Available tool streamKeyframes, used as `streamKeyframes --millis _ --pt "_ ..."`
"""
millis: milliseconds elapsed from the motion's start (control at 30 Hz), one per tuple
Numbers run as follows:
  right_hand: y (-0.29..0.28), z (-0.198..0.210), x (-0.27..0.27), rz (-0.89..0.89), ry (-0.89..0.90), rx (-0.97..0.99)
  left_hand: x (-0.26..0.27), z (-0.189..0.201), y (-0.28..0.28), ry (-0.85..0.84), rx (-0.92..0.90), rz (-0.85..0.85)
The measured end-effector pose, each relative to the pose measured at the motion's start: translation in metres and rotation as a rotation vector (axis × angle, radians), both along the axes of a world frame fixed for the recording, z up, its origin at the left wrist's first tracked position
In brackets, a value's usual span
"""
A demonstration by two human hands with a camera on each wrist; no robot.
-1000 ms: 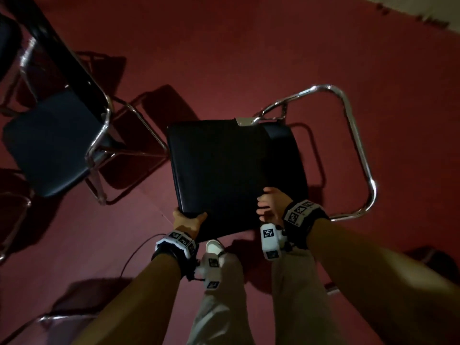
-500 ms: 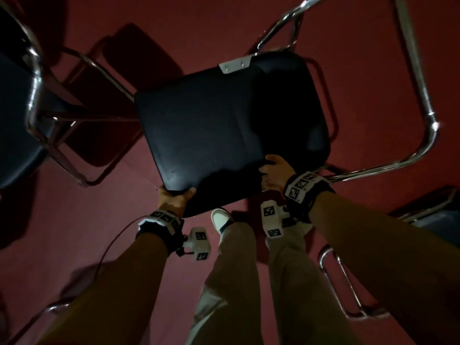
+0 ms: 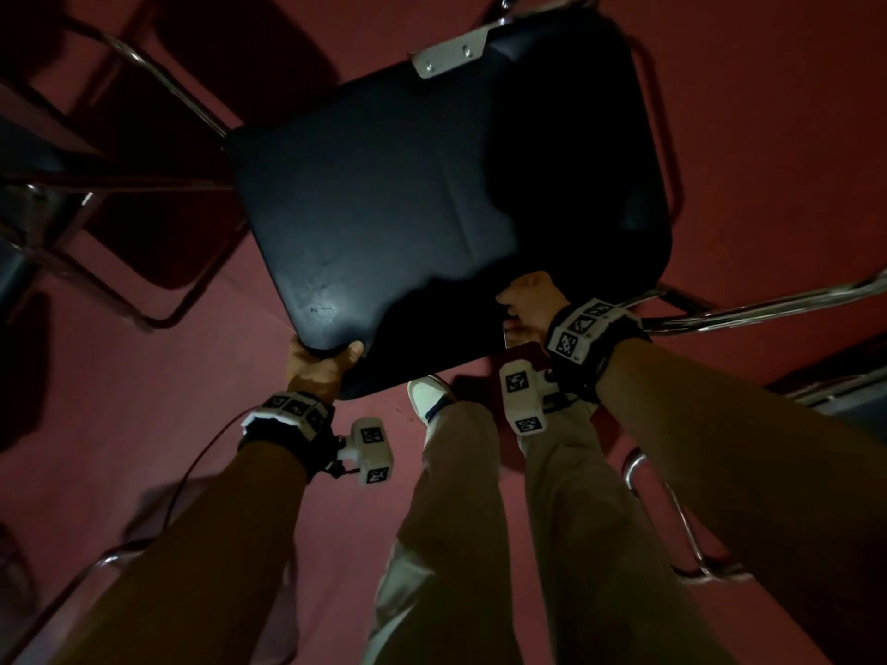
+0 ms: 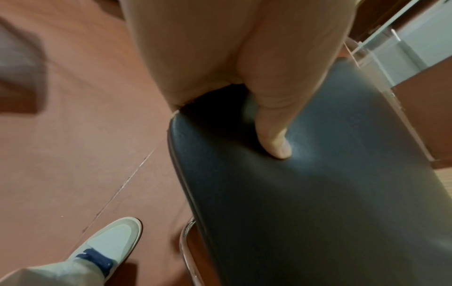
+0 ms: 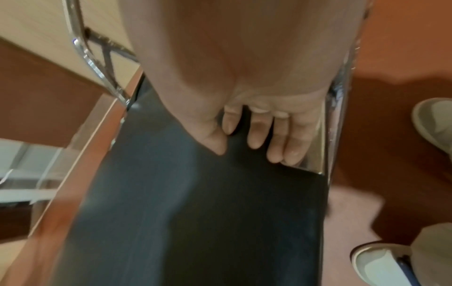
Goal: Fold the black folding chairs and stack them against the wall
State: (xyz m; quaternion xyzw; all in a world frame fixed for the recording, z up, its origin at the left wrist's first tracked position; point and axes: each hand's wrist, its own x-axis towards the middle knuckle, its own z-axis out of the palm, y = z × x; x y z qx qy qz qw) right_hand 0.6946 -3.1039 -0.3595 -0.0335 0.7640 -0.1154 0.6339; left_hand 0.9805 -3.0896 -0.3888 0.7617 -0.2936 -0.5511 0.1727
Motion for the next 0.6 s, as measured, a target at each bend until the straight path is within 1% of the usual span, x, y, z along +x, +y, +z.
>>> streamKeyframes --millis 100,167,267,333,433,500,533,600 --pt "0.0 -0.006 -0.001 -0.002 -0.002 0.003 0.002 -0.003 0.001 0.007 0.008 0.018" --pt "0.0 -0.006 -0.003 -0.006 -0.015 0.001 0.001 -0.002 0.001 0.0 0.009 -0.002" --pt "0.001 -0.003 -0.006 0.002 -0.061 0.004 -0.001 -0.002 0.002 -0.049 0.009 -0.037" --pt "0.006 -0.002 -0.008 0.016 -0.081 -0.03 -0.002 -0.005 0.004 -0.109 0.021 -0.03" --pt "0.018 -0.002 -0.012 0.006 -0.113 -0.109 -0.01 -0.004 0.013 -0.218 0.045 0.037" --pt "0.028 0.004 -0.014 -0.011 -0.147 -0.162 -0.024 0.004 0.022 -0.292 0.069 0.068" --pt "0.033 0.007 -0.018 -0.02 -0.157 -0.178 -0.033 0.01 0.026 -0.323 0.076 0.097" --pt "0.044 0.011 -0.025 -0.034 -0.166 -0.175 -0.048 0.018 0.033 -0.386 0.146 0.199"
